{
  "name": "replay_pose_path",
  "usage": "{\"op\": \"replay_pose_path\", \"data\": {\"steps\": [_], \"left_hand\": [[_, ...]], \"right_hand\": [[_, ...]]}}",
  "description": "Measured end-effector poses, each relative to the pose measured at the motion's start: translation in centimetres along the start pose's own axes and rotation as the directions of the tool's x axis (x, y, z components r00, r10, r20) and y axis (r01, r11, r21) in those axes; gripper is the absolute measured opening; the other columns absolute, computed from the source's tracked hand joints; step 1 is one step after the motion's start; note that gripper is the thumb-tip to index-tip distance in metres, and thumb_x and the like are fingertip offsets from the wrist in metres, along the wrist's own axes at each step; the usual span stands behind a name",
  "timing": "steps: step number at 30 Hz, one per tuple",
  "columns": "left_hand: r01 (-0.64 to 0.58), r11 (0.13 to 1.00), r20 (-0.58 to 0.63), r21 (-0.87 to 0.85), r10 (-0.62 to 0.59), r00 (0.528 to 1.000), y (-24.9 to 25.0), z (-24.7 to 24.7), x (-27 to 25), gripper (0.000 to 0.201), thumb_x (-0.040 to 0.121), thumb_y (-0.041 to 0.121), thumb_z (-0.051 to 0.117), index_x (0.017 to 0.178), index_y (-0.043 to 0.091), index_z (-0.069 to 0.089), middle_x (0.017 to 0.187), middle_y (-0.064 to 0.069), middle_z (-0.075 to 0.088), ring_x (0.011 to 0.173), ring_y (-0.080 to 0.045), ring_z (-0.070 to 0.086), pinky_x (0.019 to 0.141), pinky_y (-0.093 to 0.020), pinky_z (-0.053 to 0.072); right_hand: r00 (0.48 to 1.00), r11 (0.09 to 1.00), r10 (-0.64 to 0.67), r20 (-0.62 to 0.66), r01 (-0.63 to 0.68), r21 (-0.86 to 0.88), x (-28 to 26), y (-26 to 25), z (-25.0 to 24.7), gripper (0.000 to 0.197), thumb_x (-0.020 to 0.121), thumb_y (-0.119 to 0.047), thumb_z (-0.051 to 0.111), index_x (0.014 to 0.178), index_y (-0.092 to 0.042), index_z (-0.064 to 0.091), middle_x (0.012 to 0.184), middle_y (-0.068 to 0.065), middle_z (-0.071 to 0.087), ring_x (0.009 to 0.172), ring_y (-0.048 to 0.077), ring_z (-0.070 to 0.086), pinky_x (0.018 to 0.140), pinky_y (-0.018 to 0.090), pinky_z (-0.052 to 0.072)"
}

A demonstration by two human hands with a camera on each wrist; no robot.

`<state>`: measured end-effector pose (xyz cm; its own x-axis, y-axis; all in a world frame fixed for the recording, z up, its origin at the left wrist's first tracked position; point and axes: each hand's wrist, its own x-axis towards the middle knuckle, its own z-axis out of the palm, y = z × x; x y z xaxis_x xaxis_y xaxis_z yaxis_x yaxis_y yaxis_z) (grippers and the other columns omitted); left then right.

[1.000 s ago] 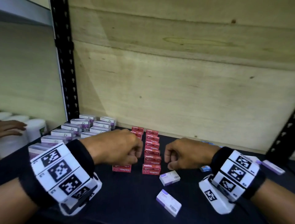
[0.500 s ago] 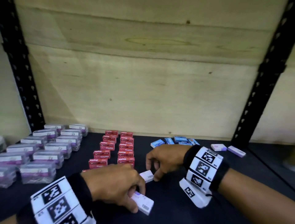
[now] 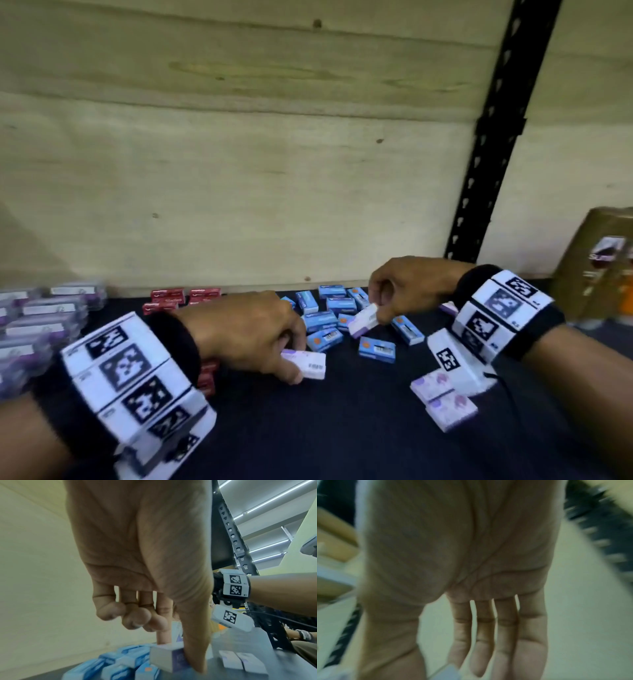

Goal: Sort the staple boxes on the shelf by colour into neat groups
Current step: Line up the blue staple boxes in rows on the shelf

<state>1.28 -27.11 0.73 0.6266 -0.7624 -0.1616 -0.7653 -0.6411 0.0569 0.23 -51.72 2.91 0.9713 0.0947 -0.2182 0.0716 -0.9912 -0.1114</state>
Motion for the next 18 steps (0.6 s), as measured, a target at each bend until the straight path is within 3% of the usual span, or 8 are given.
{"op": "replay_pose_path", "data": {"steps": [3,5,9,13,18], "left_hand": [[-0.003,0.998,-0.046,0.063,0.006,0.999,1.9,-1.1,4.3,0.034,0.08,0.057,0.068,0.105,0.034,0.066,0.072,0.016,0.05,0.068,-0.003,0.046,0.063,-0.027,0.038],[-0.003,0.998,-0.06,0.062,0.007,0.998,3.2,-1.4,7.3,0.036,0.08,0.059,0.067,0.106,0.033,0.066,0.075,0.017,0.047,0.08,-0.008,0.05,0.066,-0.028,0.039],[-0.041,0.998,-0.074,0.055,0.045,0.996,6.0,-1.1,12.7,0.037,0.081,0.059,0.066,0.108,0.033,0.064,0.082,0.015,0.046,0.089,-0.014,0.052,0.068,-0.028,0.037],[-0.082,0.993,-0.082,0.079,0.088,0.993,8.8,-0.3,17.2,0.034,0.082,0.055,0.066,0.104,0.03,0.066,0.098,0.008,0.059,0.092,-0.017,0.057,0.069,-0.029,0.04],[-0.077,0.994,-0.071,0.072,0.082,0.994,10.5,0.2,21.1,0.033,0.079,0.055,0.068,0.098,0.027,0.067,0.104,0.004,0.065,0.093,-0.021,0.061,0.069,-0.03,0.041]], "right_hand": [[0.98,0.983,0.184,-0.073,-0.184,0.004,-0.7,4.9,0.9,0.026,0.076,-0.045,0.073,0.092,-0.024,0.07,0.091,-0.01,0.068,0.087,0.013,0.063,0.082,0.03,0.053],[0.95,0.952,0.305,-0.066,-0.307,-0.007,-1.2,7.6,1.8,0.033,0.076,-0.051,0.07,0.09,-0.021,0.072,0.093,-0.004,0.071,0.088,0.017,0.066,0.083,0.033,0.055],[0.875,0.876,0.483,-0.045,-0.482,0.024,-2.2,11.0,3.7,0.047,0.077,-0.059,0.067,0.099,-0.018,0.066,0.107,0.003,0.066,0.095,0.022,0.063,0.081,0.032,0.051],[0.822,0.821,0.57,-0.006,-0.569,0.048,-2.6,12.9,4.5,0.048,0.081,-0.061,0.062,0.101,-0.018,0.063,0.116,0.005,0.064,0.092,0.023,0.057,0.077,0.028,0.045],[0.794,0.794,0.607,0.023,-0.608,0.025,-2.5,13.2,4.3,0.059,0.087,-0.055,0.062,0.125,-0.011,0.054,0.128,0.008,0.06,0.113,0.025,0.058,0.081,0.028,0.043]]}}
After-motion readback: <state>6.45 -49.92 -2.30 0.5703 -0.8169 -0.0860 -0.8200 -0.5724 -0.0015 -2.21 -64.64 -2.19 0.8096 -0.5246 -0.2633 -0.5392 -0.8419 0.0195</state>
